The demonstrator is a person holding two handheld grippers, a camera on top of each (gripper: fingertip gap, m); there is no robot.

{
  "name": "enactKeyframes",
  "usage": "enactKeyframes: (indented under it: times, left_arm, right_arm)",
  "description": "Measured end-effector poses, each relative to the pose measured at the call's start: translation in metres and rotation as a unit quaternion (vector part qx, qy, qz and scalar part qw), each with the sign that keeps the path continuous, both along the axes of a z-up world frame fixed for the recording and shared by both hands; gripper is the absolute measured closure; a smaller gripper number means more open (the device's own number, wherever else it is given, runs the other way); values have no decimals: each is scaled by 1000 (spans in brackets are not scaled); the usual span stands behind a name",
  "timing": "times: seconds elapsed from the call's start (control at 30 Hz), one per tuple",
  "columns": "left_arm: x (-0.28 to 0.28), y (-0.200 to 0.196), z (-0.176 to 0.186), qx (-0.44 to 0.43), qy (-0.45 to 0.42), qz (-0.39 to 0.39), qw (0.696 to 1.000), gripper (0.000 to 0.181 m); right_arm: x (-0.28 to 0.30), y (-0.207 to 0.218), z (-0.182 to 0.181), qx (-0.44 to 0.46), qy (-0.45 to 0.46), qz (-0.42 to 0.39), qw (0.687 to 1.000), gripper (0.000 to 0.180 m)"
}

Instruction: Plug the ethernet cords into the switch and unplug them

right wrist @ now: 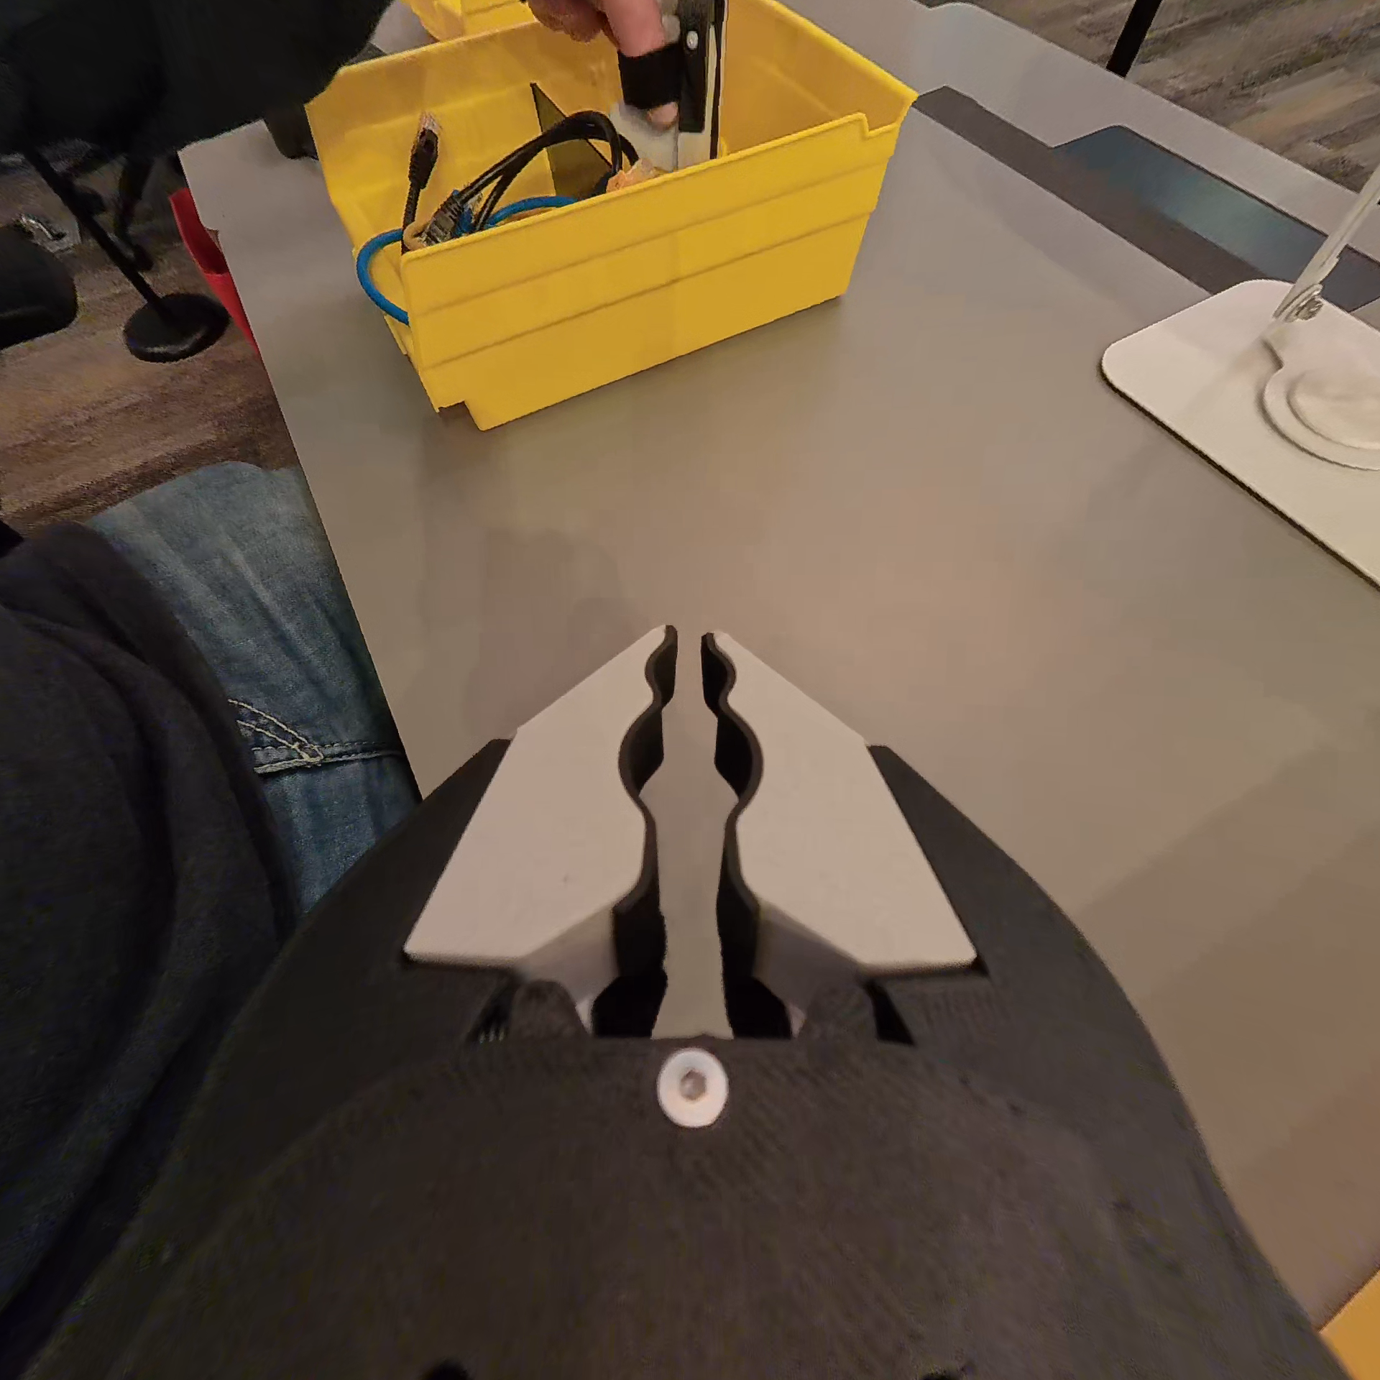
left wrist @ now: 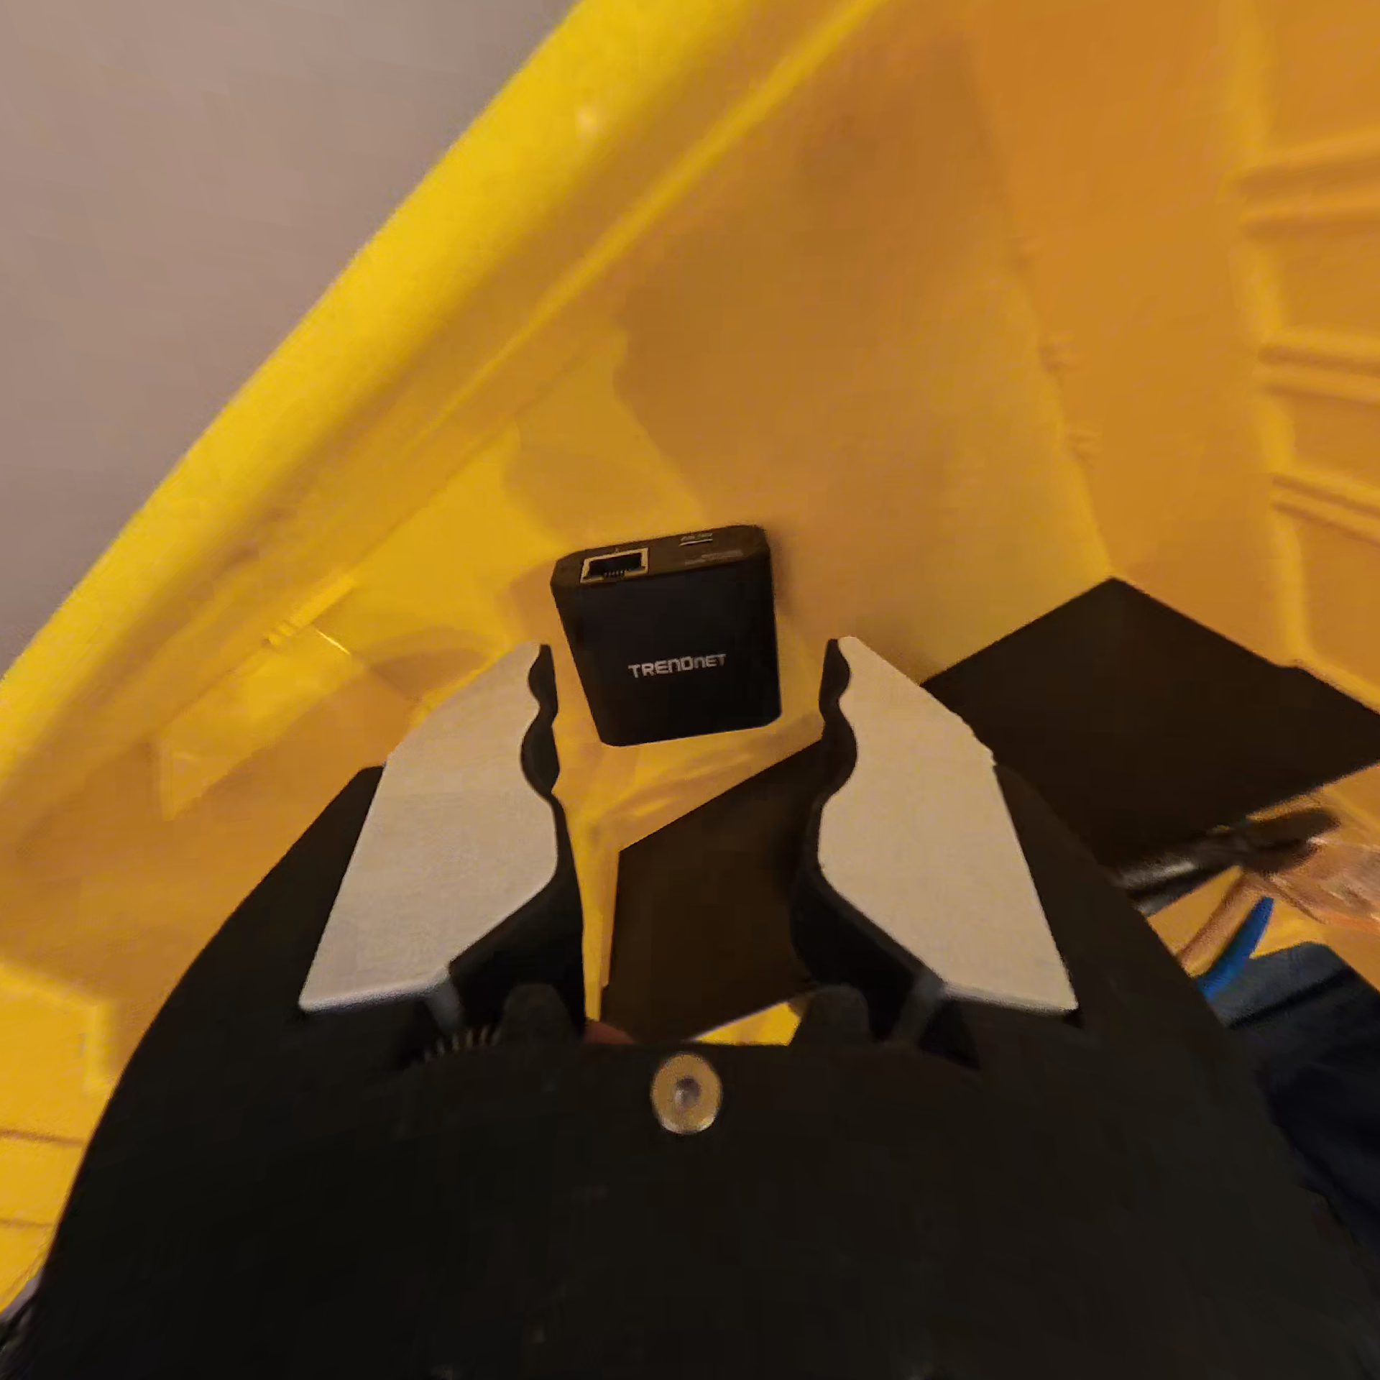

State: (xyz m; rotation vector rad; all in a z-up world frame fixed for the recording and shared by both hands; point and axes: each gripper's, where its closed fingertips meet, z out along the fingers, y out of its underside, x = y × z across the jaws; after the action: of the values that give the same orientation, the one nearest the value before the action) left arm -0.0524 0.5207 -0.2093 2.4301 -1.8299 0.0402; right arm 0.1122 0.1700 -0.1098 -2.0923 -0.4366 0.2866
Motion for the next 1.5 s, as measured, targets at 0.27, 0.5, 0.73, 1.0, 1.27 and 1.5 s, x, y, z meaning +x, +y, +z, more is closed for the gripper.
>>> enactKeyframes:
  times: [0.27, 0.5, 0.73, 1.0, 1.27, 1.5]
  left_arm:
    - [-7, 4, -21, 14, 48, -17, 999, 119]
    - [-1, 2, -3, 51, -16, -57, 997, 120]
    - [30, -23, 76, 157, -129, -165, 965, 120]
    - [76, -121, 158, 199, -218, -348, 890, 120]
    - [106, -211, 160, 205, -198, -470, 835, 120]
    - [121, -263, 152, 144, -210, -532, 808, 120]
  right_arm:
    - [3, 0, -6, -3, 2, 3, 1000, 174]
    - [7, 0, -8, -1, 3, -1, 1000, 171]
    - [10, 13, 7, 33, -20, -11, 999, 157]
    - [-8, 36, 42, 101, -82, 14, 991, 127]
    - [-27, 61, 66, 130, -53, 43, 989, 120]
    - [-38, 71, 63, 144, -62, 81, 984, 106]
